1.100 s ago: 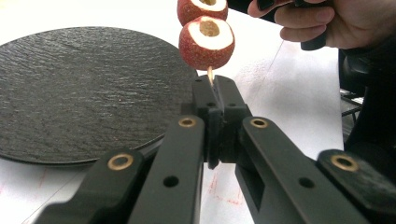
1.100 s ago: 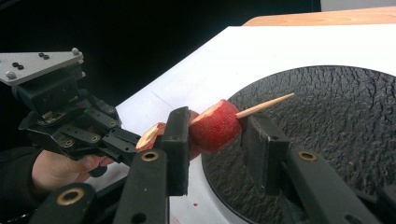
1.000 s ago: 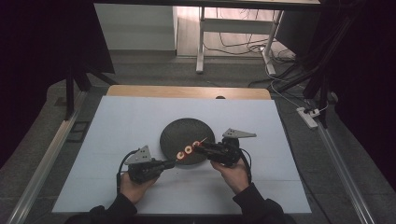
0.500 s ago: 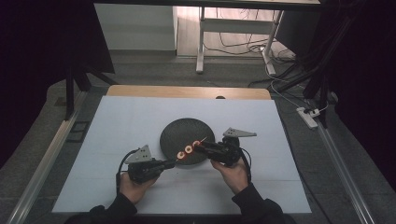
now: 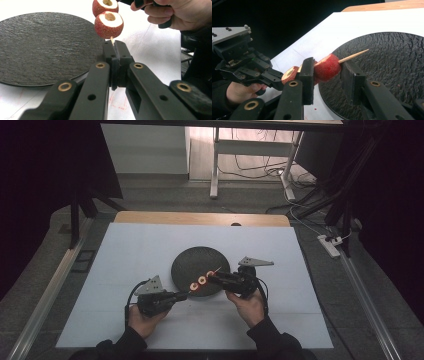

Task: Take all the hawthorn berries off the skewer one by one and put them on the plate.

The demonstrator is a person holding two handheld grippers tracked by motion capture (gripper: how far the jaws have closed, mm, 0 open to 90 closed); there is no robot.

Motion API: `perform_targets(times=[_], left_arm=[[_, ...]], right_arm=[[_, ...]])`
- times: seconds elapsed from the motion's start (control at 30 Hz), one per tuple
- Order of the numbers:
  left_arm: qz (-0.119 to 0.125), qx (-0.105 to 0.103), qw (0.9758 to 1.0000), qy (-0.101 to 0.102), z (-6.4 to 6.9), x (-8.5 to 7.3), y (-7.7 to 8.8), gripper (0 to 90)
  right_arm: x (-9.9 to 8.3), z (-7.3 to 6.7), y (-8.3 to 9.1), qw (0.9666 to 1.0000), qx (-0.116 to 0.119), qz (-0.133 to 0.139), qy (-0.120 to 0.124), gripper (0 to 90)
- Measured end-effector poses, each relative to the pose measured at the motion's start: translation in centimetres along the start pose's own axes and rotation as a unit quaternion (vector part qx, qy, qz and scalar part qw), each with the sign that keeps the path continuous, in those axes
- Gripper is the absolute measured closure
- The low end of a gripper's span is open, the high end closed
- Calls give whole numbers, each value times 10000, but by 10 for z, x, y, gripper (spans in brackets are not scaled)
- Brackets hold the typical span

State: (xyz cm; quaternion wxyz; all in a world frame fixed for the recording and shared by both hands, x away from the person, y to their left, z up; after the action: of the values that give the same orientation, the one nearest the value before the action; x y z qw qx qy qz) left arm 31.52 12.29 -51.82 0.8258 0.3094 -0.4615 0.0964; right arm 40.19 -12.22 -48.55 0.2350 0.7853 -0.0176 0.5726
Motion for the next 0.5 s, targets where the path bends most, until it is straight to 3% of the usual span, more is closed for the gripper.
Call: perform_targets(times=[0.13, 0.2, 0.23, 0.27, 0.33, 0.4, 0.5], left_arm=[[-42, 56, 10000, -32, -1, -1, 1, 900], [15, -8, 10000, 74, -5, -4, 8, 900], [15, -8, 10000, 74, -5, -4, 8, 900], [102, 17, 9999, 72, -6, -3, 15, 900], [134, 3, 9999, 85, -7, -2, 17, 900], [196, -9, 9997, 145, -9, -1, 19, 899], [194, 15, 9998, 107, -8, 0, 17, 898]], right_arm=[[1, 0, 0, 9999, -113, -2, 67, 649], [3, 9, 13, 9976, -650, 256, 17, 650], [5, 20, 24, 9932, -1107, 350, -84, 650], [6, 27, 32, 9918, -1196, 427, -144, 650], [7, 41, 51, 9894, -1190, 685, -463, 650], [9, 41, 57, 9896, -1234, 651, -349, 650], [11, 36, 52, 9909, -1221, 544, -156, 648]])
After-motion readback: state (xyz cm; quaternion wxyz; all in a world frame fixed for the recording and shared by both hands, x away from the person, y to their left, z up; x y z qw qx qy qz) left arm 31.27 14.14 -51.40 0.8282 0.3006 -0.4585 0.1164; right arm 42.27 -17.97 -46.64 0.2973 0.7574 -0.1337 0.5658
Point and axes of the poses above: each handheld gripper's, and its own axes: y roughly backward along the jaws, x roughly out of its top, z roughly to its right, the point moved 3 cm from there along -y, roughly forward along the jaws, and after that the axes turned 13 degrees about y, right-handed, at the moved point
